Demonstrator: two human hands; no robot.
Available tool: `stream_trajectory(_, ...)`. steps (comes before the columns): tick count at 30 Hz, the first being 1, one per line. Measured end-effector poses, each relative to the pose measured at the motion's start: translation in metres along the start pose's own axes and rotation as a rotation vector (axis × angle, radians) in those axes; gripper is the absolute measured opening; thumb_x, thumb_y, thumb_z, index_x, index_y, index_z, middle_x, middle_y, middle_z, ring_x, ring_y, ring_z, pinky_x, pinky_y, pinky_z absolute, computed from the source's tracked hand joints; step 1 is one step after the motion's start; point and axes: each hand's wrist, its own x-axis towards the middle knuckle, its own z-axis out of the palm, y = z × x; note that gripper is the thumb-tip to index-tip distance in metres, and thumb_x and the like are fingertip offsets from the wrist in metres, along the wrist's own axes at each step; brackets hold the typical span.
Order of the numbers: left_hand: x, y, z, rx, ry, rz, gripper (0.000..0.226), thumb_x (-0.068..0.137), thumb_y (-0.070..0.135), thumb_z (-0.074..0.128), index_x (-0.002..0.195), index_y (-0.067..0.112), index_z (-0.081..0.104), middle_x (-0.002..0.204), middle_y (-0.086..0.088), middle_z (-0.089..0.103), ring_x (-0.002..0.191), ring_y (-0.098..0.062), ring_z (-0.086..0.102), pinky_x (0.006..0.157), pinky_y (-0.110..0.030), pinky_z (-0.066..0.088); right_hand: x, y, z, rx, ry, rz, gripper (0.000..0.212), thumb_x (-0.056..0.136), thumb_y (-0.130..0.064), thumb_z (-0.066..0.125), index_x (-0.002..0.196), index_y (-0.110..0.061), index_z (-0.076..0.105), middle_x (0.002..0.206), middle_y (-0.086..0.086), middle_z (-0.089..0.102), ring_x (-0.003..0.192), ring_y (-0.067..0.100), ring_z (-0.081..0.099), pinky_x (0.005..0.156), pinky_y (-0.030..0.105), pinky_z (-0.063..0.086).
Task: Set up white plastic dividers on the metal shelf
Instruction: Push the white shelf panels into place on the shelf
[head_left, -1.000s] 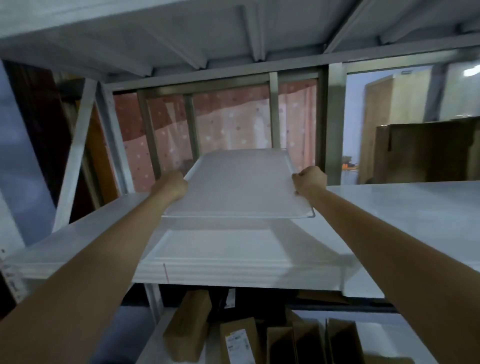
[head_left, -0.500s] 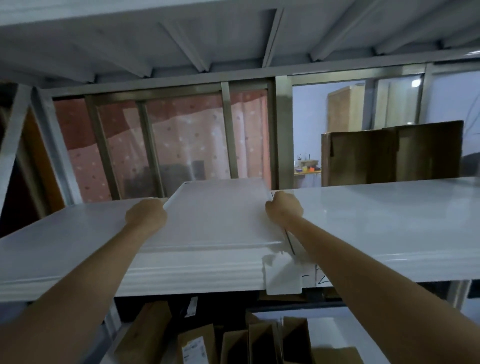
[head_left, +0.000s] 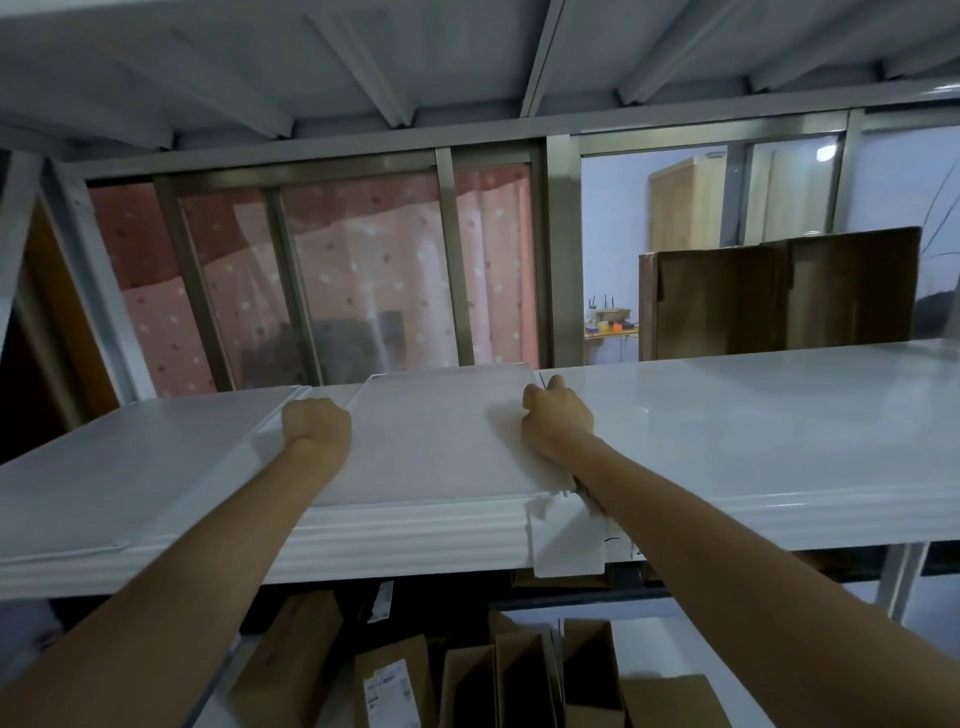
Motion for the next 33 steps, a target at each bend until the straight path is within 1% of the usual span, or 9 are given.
stream_trajectory(5, 0.002, 0.001, 0.001, 0.041, 0.011, 0.054, 0.037, 0.1, 0.01, 0.037, 0.13, 0.015, 0.057, 0.135, -0.002, 0.056, 0.125, -0.021, 0.053, 0.099, -0.03, 0.042, -0.005, -0.002, 0.001, -0.085, -0.01, -0.041, 0.025, 0.091, -0.01, 0.043, 0.109, -0.004, 0.058, 0.129, 0.017, 0.042, 0.112, 0.034, 0.047, 0.082, 0.036, 0.044)
stream_trajectory(9, 0.002, 0.006, 0.004, 0.089, -0.019, 0.095, 0.034, 0.097, 0.009, 0.043, 0.126, 0.017, 0.06, 0.13, 0.001, 0.059, 0.12, -0.019, 0.057, 0.096, -0.028, 0.047, -0.01, -0.003, 0.002, -0.162, -0.01, -0.024, 0.034, 0.095, -0.019, 0.035, 0.12, -0.01, 0.056, 0.139, 0.016, 0.037, 0.124, 0.033, 0.038, 0.099, 0.041, 0.035)
stream_trajectory(11, 0.002, 0.007, 0.005, 0.095, -0.039, 0.107, 0.034, 0.095, 0.007, 0.046, 0.124, 0.015, 0.061, 0.128, 0.001, 0.06, 0.117, -0.019, 0.059, 0.094, -0.028, 0.051, -0.012, -0.003, 0.002, -0.159, -0.017, 0.001, 0.036, 0.096, -0.021, 0.034, 0.124, -0.011, 0.054, 0.139, 0.015, 0.037, 0.127, 0.032, 0.037, 0.102, 0.042, 0.033)
stream_trajectory(18, 0.0, 0.002, 0.005, 0.084, -0.012, 0.131, 0.037, 0.097, 0.005, 0.04, 0.128, 0.014, 0.058, 0.131, -0.002, 0.057, 0.121, -0.02, 0.056, 0.096, -0.028, 0.045, -0.017, -0.007, 0.001, -0.169, 0.027, -0.048, 0.029, 0.092, -0.012, 0.042, 0.11, -0.004, 0.064, 0.133, 0.014, 0.043, 0.122, 0.031, 0.043, 0.101, 0.04, 0.036)
stream_trajectory(21, -0.003, -0.003, 0.002, 0.061, -0.016, 0.145, 0.038, 0.098, 0.006, 0.038, 0.13, 0.014, 0.057, 0.134, -0.004, 0.055, 0.124, -0.023, 0.054, 0.099, -0.03, 0.042, -0.017, -0.009, -0.002, -0.169, -0.002, -0.059, 0.028, 0.092, -0.011, 0.044, 0.11, -0.003, 0.064, 0.133, 0.015, 0.043, 0.119, 0.031, 0.046, 0.098, 0.039, 0.041)
stream_trajectory(24, -0.005, -0.018, 0.002, -0.075, -0.051, 0.136, 0.037, 0.097, 0.011, 0.038, 0.128, 0.015, 0.058, 0.133, -0.005, 0.056, 0.122, -0.024, 0.054, 0.099, -0.032, 0.041, -0.012, -0.011, -0.012, -0.193, -0.097, -0.047, 0.029, 0.092, -0.016, 0.049, 0.116, -0.006, 0.062, 0.138, 0.015, 0.041, 0.122, 0.031, 0.046, 0.099, 0.04, 0.041)
stream_trajectory(27, -0.002, -0.049, 0.005, -0.349, -0.147, 0.17, 0.031, 0.095, 0.023, 0.042, 0.119, 0.015, 0.06, 0.126, -0.007, 0.058, 0.114, -0.026, 0.056, 0.092, -0.033, 0.044, -0.003, -0.026, -0.025, -0.245, -0.173, -0.009, 0.031, 0.092, -0.019, 0.049, 0.12, -0.009, 0.06, 0.143, 0.017, 0.038, 0.132, 0.033, 0.036, 0.107, 0.044, 0.034)
stream_trajectory(29, 0.003, -0.074, 0.006, -0.502, -0.184, 0.173, 0.027, 0.093, 0.023, 0.045, 0.11, 0.009, 0.061, 0.122, -0.014, 0.059, 0.11, -0.031, 0.057, 0.09, -0.035, 0.046, -0.001, -0.052, -0.029, -0.231, -0.133, -0.023, 0.031, 0.091, -0.018, 0.049, 0.119, -0.009, 0.059, 0.14, 0.017, 0.04, 0.131, 0.033, 0.037, 0.105, 0.044, 0.036)
stream_trajectory(33, 0.012, -0.133, 0.02, -0.6, -0.16, 0.069, 0.034, 0.095, 0.023, 0.046, 0.121, 0.006, 0.059, 0.117, -0.016, 0.06, 0.106, -0.031, 0.058, 0.093, -0.036, 0.047, -0.01, -0.135, -0.021, -0.079, -0.079, -0.178, 0.031, 0.093, -0.016, 0.046, 0.12, -0.005, 0.057, 0.127, 0.016, 0.051, 0.117, 0.033, 0.05, 0.094, 0.04, 0.046)
